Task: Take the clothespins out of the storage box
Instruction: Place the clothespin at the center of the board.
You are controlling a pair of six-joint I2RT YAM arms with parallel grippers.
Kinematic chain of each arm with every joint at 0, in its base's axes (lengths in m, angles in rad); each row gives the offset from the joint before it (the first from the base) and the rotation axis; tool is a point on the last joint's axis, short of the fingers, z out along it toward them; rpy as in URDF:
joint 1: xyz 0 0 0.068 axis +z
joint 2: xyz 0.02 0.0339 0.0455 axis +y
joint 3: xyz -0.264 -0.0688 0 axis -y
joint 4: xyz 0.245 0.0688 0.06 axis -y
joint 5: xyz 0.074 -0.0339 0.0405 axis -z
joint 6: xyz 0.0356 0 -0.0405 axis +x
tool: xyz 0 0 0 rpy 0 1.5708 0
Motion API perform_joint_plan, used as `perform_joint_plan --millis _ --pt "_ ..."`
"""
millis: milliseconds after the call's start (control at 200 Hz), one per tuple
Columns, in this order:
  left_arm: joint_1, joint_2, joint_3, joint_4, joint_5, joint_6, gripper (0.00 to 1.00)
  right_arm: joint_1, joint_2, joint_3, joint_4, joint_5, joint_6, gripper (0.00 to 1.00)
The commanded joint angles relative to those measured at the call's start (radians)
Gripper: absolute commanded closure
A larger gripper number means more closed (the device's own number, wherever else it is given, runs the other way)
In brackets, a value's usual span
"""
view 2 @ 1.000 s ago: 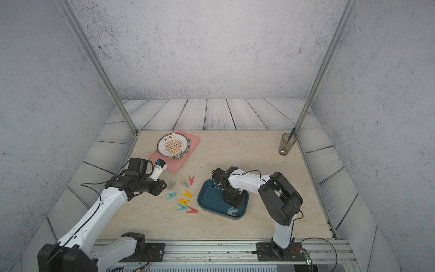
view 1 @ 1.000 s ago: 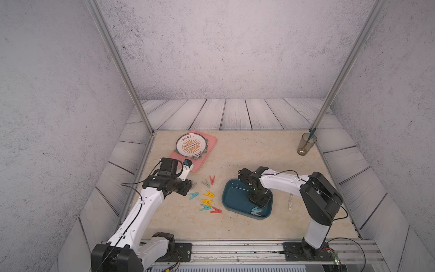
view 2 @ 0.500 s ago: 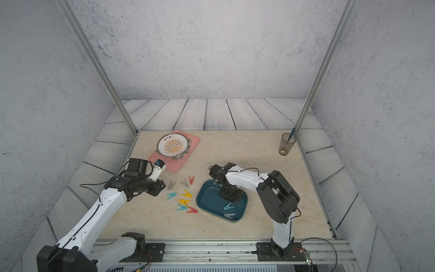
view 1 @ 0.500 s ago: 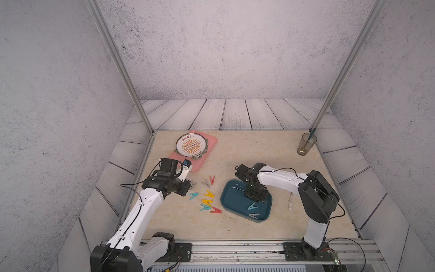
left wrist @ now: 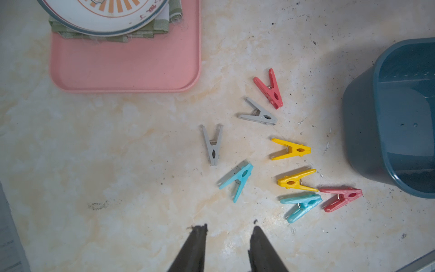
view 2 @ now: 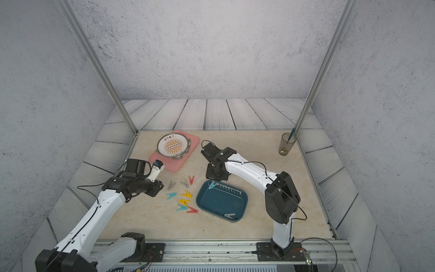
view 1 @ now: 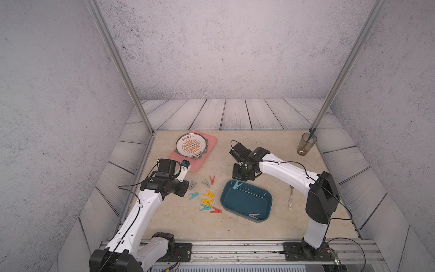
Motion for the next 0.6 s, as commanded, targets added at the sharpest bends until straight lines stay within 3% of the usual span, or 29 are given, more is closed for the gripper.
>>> perform_joint_plan --millis 0,300,596 --pt "0.008 -0.019 0.007 -0.025 0.012 0.026 0.63 0.005 0.111 0.132 0.019 -0.046 -0.133 1.0" --pt "0.009 -0.018 0.013 -0.006 0.046 0.025 0.63 -0.004 0.411 0.432 -0.052 0.016 -0.244 1.0" --pt "0.009 0.005 0.019 0.021 0.051 0.018 0.62 -0.024 0.545 0.492 -0.063 0.032 -0.32 0.95"
